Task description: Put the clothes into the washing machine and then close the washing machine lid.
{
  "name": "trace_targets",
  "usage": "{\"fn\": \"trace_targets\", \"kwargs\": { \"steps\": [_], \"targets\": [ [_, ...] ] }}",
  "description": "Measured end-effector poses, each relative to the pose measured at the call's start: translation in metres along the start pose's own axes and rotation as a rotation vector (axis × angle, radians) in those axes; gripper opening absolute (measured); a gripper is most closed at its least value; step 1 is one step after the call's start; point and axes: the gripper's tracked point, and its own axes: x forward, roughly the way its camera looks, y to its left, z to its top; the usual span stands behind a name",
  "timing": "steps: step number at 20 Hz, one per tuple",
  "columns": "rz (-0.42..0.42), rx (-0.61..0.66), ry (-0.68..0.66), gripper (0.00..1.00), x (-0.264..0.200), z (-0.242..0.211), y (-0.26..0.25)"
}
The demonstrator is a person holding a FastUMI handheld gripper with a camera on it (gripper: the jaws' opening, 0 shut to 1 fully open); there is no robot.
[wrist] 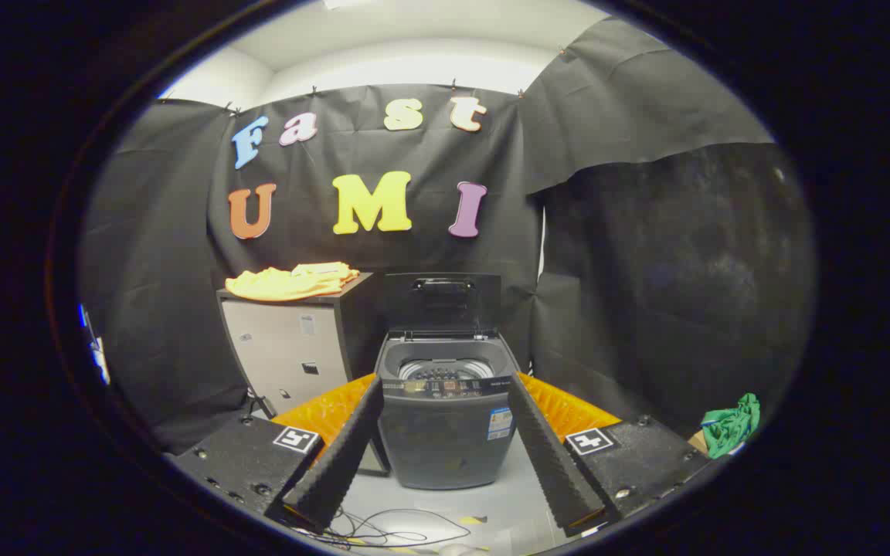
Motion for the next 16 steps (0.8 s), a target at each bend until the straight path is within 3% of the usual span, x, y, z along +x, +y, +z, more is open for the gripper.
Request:
{"fn": "trace_targets", "kwargs": {
  "steps": [16],
  "targets": [
    [-0.003,-0.006,0.001,1.00,-0.0021,-0.0009,-0.0006]
  ]
}}
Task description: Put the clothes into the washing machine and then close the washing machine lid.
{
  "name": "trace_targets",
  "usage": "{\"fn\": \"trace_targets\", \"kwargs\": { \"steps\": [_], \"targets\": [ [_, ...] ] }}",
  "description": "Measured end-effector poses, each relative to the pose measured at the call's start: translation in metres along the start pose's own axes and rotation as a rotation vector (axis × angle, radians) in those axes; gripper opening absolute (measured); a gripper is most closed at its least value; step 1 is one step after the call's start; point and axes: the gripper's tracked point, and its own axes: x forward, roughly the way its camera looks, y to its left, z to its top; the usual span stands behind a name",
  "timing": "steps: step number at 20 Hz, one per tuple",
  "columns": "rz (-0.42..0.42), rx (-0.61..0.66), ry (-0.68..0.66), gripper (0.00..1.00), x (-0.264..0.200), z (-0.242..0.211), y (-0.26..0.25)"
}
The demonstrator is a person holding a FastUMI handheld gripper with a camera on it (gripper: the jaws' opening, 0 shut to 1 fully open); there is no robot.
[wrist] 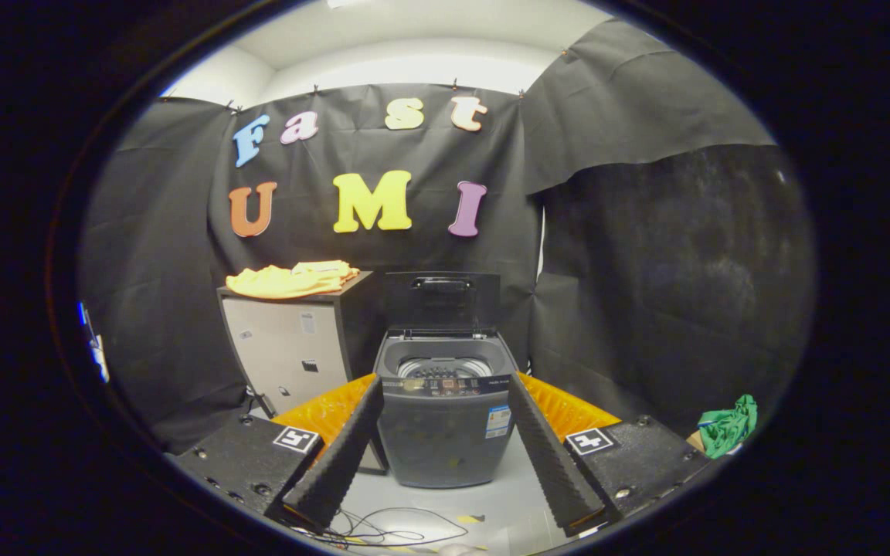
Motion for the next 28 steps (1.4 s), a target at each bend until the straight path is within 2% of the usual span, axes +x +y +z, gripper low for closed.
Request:
{"fn": "trace_targets", "kwargs": {
  "steps": [6,11,20,28],
  "targets": [
    [-0.003,0.008,-0.005,1.00,0.013,0.017,0.001],
    [-0.001,0.011,-0.014,1.00,0.035,0.050,0.005],
    [0.020,0.032,-0.026,1.00,0.125,0.148,0.026],
    [0.137,0.020,-0.002,1.00,0.220,0.232,0.112]
  ]
}}
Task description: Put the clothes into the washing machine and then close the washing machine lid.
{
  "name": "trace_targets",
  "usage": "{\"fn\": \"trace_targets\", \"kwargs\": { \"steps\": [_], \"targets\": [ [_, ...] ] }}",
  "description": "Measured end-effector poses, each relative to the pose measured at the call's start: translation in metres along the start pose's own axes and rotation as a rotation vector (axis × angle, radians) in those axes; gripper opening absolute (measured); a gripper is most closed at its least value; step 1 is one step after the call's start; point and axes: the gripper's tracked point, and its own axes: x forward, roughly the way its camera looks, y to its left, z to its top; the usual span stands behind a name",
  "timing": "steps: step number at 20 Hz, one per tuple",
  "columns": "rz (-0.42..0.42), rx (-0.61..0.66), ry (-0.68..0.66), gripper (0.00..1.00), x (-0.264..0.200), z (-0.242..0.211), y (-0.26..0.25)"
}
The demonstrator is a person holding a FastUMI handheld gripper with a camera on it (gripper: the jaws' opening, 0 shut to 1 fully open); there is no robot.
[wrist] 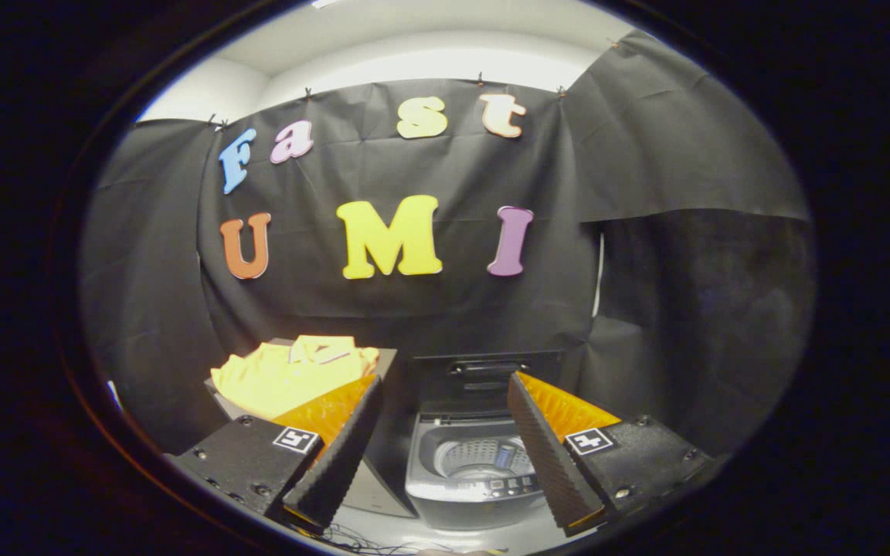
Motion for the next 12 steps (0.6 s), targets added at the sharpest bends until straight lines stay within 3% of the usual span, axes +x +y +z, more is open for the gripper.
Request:
{"fn": "trace_targets", "kwargs": {
  "steps": [7,12],
  "targets": [
    [0.112,-0.017,0.041,1.00,0.088,0.040,0.098],
    [0.159,-0.006,0.134,1.00,0.143,0.031,0.169]
  ]
}}
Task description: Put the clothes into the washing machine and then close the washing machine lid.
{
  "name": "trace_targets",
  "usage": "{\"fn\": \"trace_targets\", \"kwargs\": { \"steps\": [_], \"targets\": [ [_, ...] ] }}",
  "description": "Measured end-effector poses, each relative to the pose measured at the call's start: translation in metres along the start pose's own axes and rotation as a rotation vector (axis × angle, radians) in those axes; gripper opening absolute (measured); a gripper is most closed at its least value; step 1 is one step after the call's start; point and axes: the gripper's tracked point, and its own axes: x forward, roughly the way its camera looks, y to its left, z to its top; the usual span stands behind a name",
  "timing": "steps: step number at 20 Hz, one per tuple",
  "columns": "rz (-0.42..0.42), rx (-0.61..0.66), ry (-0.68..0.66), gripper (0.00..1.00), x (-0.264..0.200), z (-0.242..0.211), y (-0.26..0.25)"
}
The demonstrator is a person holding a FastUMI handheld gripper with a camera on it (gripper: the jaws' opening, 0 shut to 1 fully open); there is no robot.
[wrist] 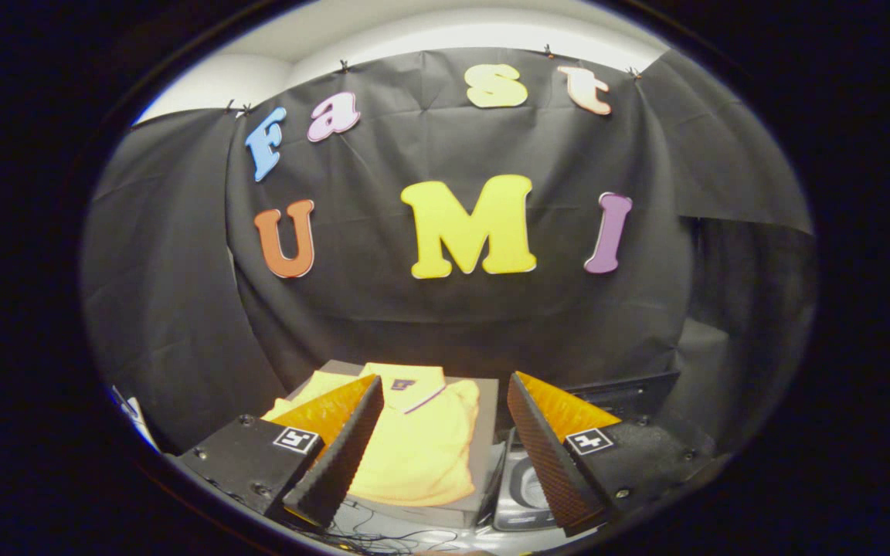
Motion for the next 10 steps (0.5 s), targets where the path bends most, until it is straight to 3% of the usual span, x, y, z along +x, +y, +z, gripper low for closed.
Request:
{"fn": "trace_targets", "kwargs": {
  "steps": [10],
  "targets": [
    [0.011,-0.025,0.208,1.00,0.109,-0.072,0.083]
  ]
}}
